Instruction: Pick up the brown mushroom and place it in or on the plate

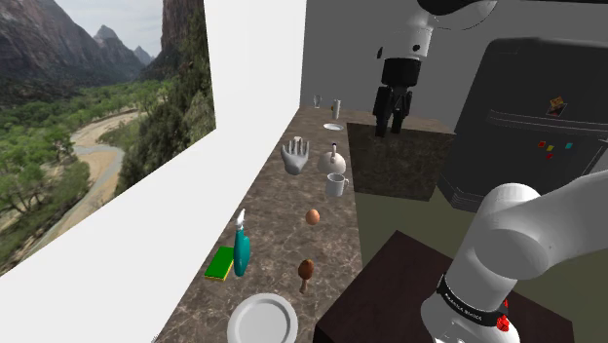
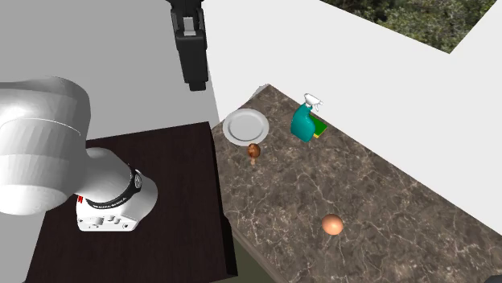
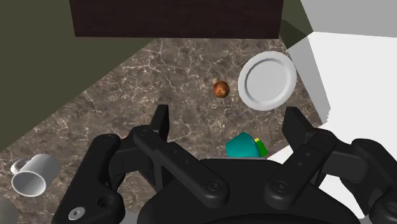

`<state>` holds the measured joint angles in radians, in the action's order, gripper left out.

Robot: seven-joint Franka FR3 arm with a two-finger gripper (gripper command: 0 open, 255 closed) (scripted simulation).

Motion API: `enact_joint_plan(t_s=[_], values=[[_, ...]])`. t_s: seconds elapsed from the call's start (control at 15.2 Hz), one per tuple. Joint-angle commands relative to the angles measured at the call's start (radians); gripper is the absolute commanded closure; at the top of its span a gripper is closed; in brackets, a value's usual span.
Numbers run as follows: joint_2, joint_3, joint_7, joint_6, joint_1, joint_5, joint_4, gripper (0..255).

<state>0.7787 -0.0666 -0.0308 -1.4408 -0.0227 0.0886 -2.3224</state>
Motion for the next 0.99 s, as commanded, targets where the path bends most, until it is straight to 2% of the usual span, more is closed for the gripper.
enact_joint_plan(t_s=[0.0, 0.46, 0.92], values=[[0.0, 0.0, 0.0, 0.0, 0.0, 0.0, 0.0, 0], [-0.06, 0.074, 0.062, -0.232, -0.013, 0.024, -0.178, 0], [-0.204, 0.148, 0.126, -0.486, -0.029, 0.047, -0.295, 0]])
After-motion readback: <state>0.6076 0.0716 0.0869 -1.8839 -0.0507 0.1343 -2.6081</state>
